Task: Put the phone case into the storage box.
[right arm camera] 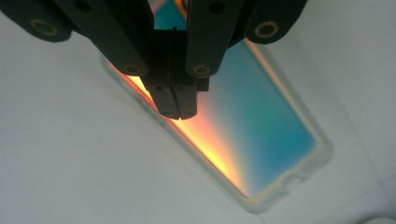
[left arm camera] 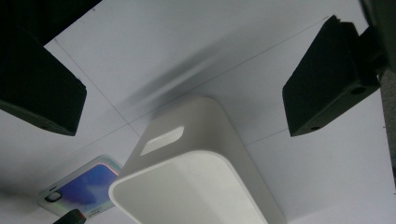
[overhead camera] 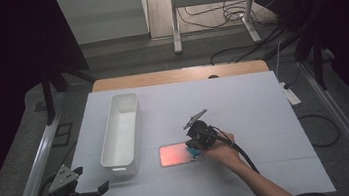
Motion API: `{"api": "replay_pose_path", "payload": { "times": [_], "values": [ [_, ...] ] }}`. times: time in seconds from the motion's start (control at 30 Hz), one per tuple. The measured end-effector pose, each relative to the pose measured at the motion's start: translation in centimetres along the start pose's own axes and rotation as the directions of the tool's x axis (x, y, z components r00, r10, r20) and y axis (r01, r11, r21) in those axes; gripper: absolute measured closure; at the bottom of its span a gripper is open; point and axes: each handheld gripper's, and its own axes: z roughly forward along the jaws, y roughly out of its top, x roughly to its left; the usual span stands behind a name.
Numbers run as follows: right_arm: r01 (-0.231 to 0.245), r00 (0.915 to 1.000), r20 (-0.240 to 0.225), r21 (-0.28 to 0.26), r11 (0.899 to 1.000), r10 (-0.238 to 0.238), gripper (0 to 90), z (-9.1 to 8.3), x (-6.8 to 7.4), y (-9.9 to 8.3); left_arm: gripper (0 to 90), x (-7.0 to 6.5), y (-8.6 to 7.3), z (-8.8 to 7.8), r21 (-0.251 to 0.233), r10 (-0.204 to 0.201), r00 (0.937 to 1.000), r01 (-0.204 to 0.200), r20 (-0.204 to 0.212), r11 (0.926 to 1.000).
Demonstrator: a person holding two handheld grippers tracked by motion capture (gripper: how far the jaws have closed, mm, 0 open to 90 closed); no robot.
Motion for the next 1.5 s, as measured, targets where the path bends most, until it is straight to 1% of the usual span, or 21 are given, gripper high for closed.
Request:
{"api": "replay_pose_path", "payload": {
  "times": [0.1, 0.17, 0.27, 0.33, 0.37, 0.4, 0.5, 0.6, 0.67, 0.83, 1.1, 1.27, 1.5],
  "values": [
    [0.025, 0.9992, -0.032, -0.001, 1.000, -0.025, 89.4, 0.4, 1.4, 0.4, 0.6, 0.0, 0.0, 0.0, 0.001, 0.000, 1.0000, 0.000, 0.000, 1.0000],
    [0.036, 0.9985, -0.042, 0.000, 0.999, -0.036, 89.3, 0.6, 2.0, 0.6, 0.7, 0.0, 0.0, 0.0, 0.001, 0.000, 1.0000, 0.000, 0.000, 1.0000],
    [0.060, 0.9962, -0.063, 0.005, 0.998, -0.059, 89.4, 1.3, 3.2, 1.0, 0.7, 0.0, 0.0, 0.0, 0.002, 0.001, 1.0000, -0.001, 0.000, 1.0000],
    [0.061, 0.9958, -0.068, 0.002, 0.998, -0.061, 89.3, 1.4, 3.5, 1.0, 0.7, 0.0, 0.0, 0.0, 0.002, 0.002, 1.0000, -0.002, 0.000, 1.0000],
    [0.073, 0.9938, -0.084, 0.003, 0.997, -0.073, 89.4, 1.9, 4.2, 1.3, 0.7, 0.0, 0.0, 0.0, 0.002, 0.002, 1.0000, -0.002, 0.000, 1.0000],
    [0.073, 0.9938, -0.084, 0.003, 0.997, -0.073, 89.4, 1.9, 4.2, 1.3, 0.7, 0.0, 0.0, 0.0, 0.002, 0.002, 1.0000, -0.002, 0.000, 1.0000],
    [0.091, 0.9913, -0.096, 0.007, 0.996, -0.090, 89.4, 2.5, 5.2, 1.6, 0.7, 0.0, 0.0, 0.0, 0.002, 0.001, 1.0000, -0.001, 0.002, 1.0000],
    [0.097, 0.9898, -0.106, 0.010, 0.995, -0.095, 89.4, 2.7, 5.6, 1.6, 0.7, 0.0, 0.0, 0.0, 0.001, 0.001, 1.0000, -0.001, 0.002, 1.0000],
    [0.103, 0.9896, -0.102, 0.011, 0.995, -0.101, 89.4, 2.7, 5.7, 1.6, 0.7, 0.0, 0.0, 0.0, 0.000, 0.002, 1.0000, -0.002, 0.002, 1.0000],
    [0.091, 0.9896, -0.113, 0.016, 0.996, -0.089, 89.4, 2.4, 5.6, 1.3, 0.7, 0.0, 0.0, 0.0, 0.002, 0.003, 1.0000, -0.003, 0.001, 1.0000],
    [0.091, 0.9890, -0.120, 0.036, 0.995, -0.087, 89.4, 1.6, 5.6, 0.3, 0.7, -0.1, 0.0, 0.0, 0.004, 0.004, 1.0000, -0.004, -0.001, 1.0000],
    [0.093, 0.9894, -0.116, 0.050, 0.994, -0.087, 89.3, 1.1, 5.6, -0.2, 0.7, 0.0, 0.0, 0.0, 0.004, 0.002, 1.0000, -0.002, -0.001, 1.0000],
    [0.088, 0.9902, -0.114, 0.068, 0.994, -0.080, 89.3, 0.3, 5.3, -1.2, 0.7, -0.1, 0.0, 0.1, 0.006, 0.005, 1.0000, -0.005, -0.003, 1.0000]
  ]
}}
